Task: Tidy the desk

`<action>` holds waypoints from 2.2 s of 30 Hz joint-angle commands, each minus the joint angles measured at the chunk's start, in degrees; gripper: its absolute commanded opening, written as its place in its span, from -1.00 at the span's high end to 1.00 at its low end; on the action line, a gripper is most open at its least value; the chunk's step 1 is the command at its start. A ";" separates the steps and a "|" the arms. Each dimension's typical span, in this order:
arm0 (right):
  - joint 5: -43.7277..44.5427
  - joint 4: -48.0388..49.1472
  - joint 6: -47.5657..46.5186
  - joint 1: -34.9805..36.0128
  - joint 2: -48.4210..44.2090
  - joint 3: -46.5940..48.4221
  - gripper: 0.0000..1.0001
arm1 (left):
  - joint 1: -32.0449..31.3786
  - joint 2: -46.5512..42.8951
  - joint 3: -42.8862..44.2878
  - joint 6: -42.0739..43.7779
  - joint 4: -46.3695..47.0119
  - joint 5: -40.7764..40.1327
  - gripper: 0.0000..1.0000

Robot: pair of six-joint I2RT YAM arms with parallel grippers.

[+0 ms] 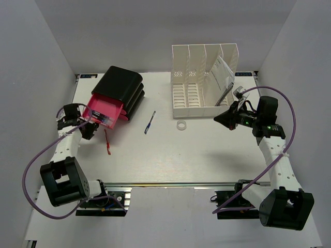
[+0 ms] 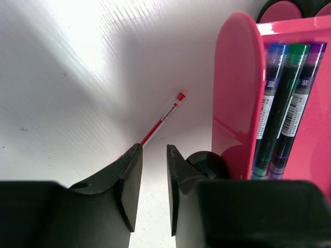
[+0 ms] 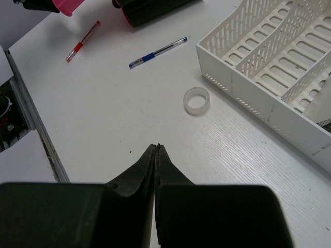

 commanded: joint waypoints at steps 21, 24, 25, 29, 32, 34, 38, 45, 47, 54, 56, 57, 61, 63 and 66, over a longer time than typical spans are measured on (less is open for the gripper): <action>-0.06 -0.17 -0.90 -0.36 -1.08 0.14 0.96 | 0.14 4.23 7.37 0.17 7.05 9.00 -0.19; 0.11 -0.17 -0.99 -0.45 -1.08 0.14 0.96 | 0.14 5.72 8.34 0.09 8.46 10.15 -0.20; 0.20 -0.17 -1.08 -0.45 -0.91 0.14 0.96 | 0.14 6.33 8.69 0.09 9.24 10.85 -0.20; 0.20 -0.25 -1.34 -0.36 -0.73 0.14 0.96 | 0.14 7.83 9.30 0.09 11.88 12.87 -0.21; 0.20 -0.43 -1.26 -0.36 -0.90 0.14 0.96 | 0.14 10.11 10.88 0.70 12.68 14.19 -0.22; 0.20 -0.34 -1.26 -0.28 -0.90 0.14 0.96 | 0.14 11.17 11.67 1.14 13.20 14.55 -0.22; 0.46 -0.17 -1.34 -0.36 -0.73 0.05 0.96 | 0.14 12.93 12.21 1.58 15.57 16.47 -0.21; 0.64 -0.43 -1.61 -0.36 -0.38 0.14 0.96 | 0.14 15.56 12.55 1.58 20.06 19.29 -0.23; 0.73 -0.43 -1.61 -0.45 -0.38 0.14 0.96 | 0.14 16.27 12.82 1.67 20.59 19.91 -0.24; 0.99 -0.60 -1.96 -0.36 0.06 0.23 0.97 | 0.14 18.20 13.35 1.58 22.87 21.66 -0.30; 1.08 -0.69 -2.05 -0.36 0.24 0.23 0.96 | 0.14 19.08 13.96 1.49 23.14 22.02 -0.33; 1.08 -0.78 -2.13 -0.36 0.24 0.23 0.97 | 0.14 19.34 14.14 1.49 23.23 22.37 -0.34; 1.08 -0.69 -2.13 -0.36 0.41 0.23 0.97 | 0.14 20.31 15.54 1.40 23.84 22.98 -0.40; 1.08 -0.69 -2.13 -0.36 0.50 0.23 0.97 | 0.14 20.66 15.89 1.32 23.84 23.16 -0.43; 1.17 -0.78 -2.22 -0.36 0.68 0.23 0.98 | 0.14 21.37 16.77 1.41 23.76 23.51 -0.48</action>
